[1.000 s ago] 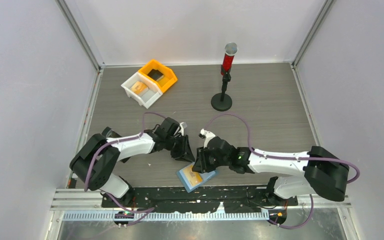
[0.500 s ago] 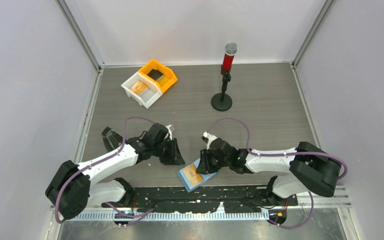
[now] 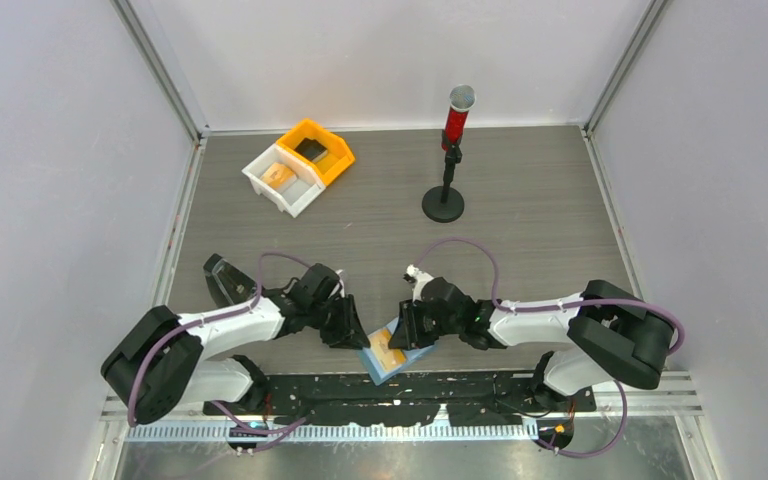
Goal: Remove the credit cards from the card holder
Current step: Remove the credit card from the card holder.
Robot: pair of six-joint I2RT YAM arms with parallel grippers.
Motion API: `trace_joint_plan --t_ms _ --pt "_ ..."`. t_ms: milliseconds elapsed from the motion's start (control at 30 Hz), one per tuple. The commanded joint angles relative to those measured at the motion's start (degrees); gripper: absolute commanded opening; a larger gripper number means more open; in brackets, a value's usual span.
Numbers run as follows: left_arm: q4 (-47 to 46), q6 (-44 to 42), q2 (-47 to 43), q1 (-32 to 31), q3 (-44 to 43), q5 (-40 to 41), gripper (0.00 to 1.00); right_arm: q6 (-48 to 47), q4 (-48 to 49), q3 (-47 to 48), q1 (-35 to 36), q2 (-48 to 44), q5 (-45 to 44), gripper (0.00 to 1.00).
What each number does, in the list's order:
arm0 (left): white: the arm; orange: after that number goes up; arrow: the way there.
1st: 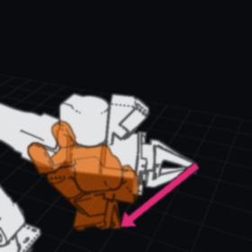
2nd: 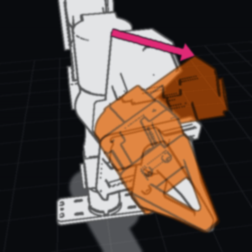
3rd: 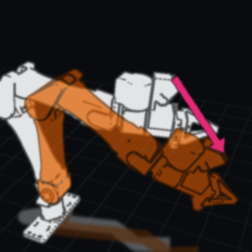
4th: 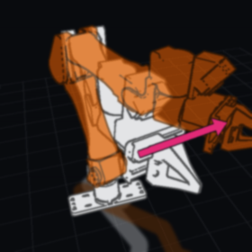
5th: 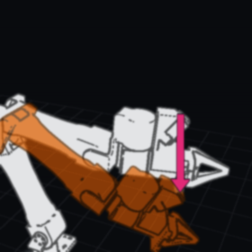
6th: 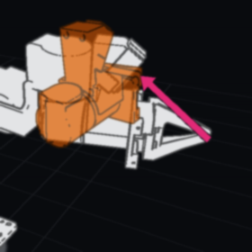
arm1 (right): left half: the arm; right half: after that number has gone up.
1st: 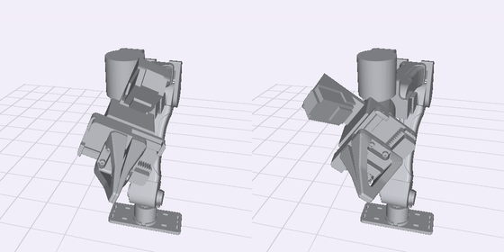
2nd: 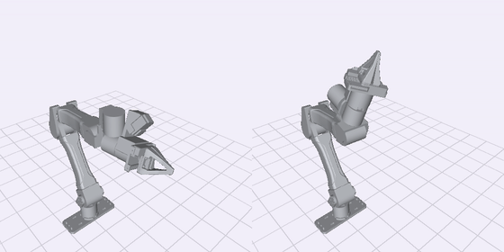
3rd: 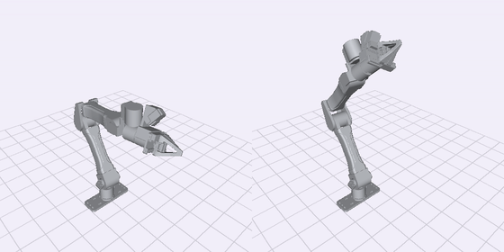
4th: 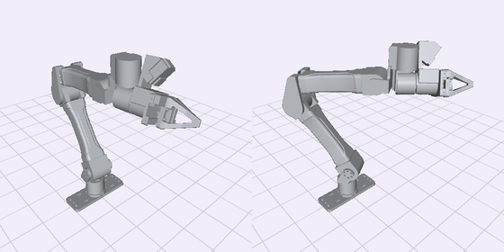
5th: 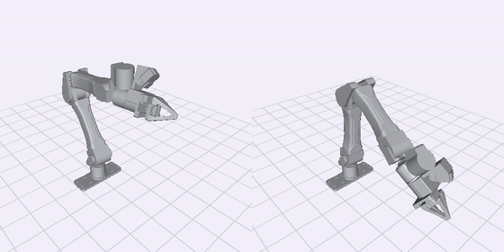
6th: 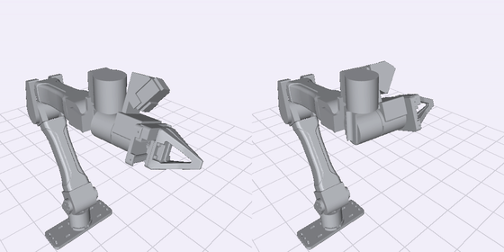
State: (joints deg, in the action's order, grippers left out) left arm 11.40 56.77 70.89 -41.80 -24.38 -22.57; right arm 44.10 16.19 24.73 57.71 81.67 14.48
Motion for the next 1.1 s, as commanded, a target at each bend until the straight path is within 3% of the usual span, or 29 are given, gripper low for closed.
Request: trace_joint_plan --t_ms 0,167,367,633,1067 --pt "-5.51 0.67 1.43 -0.63 1.64 -0.39 0.29 0.18 1.63 -1.16 -0.61 0.22 0.38 0.31" --pt "-5.15 0.18 2.79 -0.65 1.6 0.66 0.26 1.22 5.11 -3.84 -2.48 0.49 2.63 0.25" --pt "-3.1 -1.85 4.87 -0.65 -0.09 2.31 0.23 1.57 5.36 -5.37 -4.39 -3.37 2.94 0.06" --pt "0.58 -5.03 8.41 -0.65 -5.79 3.74 0.2 1.69 1.06 -6.52 -6.16 -10.82 0.56 0.05" --pt "1.4 -6.82 11.0 -0.65 -9.67 4.3 0.19 3.92 -3.58 -6.72 -9.11 -15.59 -0.16 0.05"
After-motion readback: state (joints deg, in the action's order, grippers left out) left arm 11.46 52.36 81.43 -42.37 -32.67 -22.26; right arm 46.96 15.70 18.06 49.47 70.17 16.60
